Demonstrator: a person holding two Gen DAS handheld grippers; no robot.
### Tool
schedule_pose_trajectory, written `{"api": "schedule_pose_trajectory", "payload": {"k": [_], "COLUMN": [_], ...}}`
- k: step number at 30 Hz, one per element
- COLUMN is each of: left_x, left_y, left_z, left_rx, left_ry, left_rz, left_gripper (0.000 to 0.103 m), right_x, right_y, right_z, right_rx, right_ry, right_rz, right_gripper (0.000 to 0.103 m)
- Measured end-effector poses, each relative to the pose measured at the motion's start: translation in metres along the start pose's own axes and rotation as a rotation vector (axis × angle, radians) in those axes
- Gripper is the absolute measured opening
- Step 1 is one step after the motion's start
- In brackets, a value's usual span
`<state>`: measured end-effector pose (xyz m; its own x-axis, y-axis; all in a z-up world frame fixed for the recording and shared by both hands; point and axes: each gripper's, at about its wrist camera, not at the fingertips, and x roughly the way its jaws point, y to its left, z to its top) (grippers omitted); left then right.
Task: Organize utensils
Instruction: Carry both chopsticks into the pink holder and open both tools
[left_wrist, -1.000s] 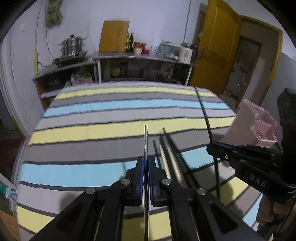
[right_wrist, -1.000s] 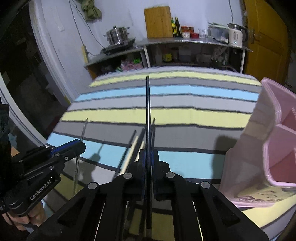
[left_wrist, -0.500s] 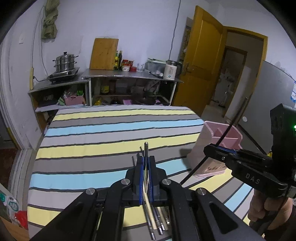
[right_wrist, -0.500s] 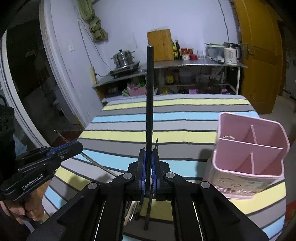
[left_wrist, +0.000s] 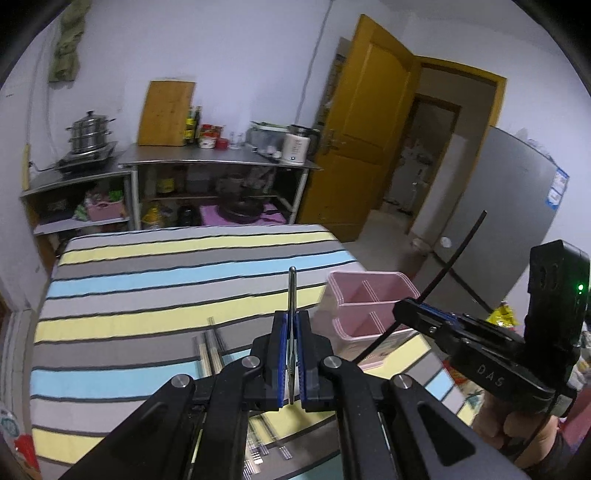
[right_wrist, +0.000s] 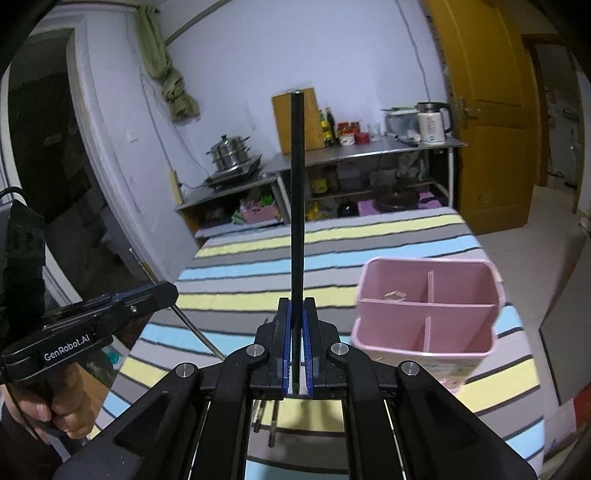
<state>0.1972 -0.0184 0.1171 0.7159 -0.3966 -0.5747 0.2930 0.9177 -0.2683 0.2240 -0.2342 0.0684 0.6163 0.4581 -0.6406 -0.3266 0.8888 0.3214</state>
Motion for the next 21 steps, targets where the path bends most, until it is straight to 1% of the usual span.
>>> {"api": "schedule_pose_trajectory", "payload": {"k": [7,13,17,21], "left_x": [0.016,0.044,0.07,0.103], "left_y": [-0.036,-0.048,-0.049,-0.041], "left_z": [0.031,0.054,0.057,0.048], "left_rx": [0.005,-0.006,-0.018,-0.028], "left_ry": [-0.027,-0.043,-0.021,0.034], "left_rz": [-0.081,-0.102,-0.094,-0.081], "left_gripper": [0.005,0.005,0.005,0.005], "right_x": [-0.028,-0.036,-0.023,-0.003], "right_y": [-0.027,-0.051,-0.065,-0.083], "right_z": [0.02,0.034,0.034,0.026], "right_rx": [0.036,0.067,0.09,0.125], "right_ry": [-0.076,-0.12,-0.108,-0.068], "right_rz": [-0.05,-0.091,-0.113,-0.12], "right_gripper": [0.006,0.006,0.006,0.006]}}
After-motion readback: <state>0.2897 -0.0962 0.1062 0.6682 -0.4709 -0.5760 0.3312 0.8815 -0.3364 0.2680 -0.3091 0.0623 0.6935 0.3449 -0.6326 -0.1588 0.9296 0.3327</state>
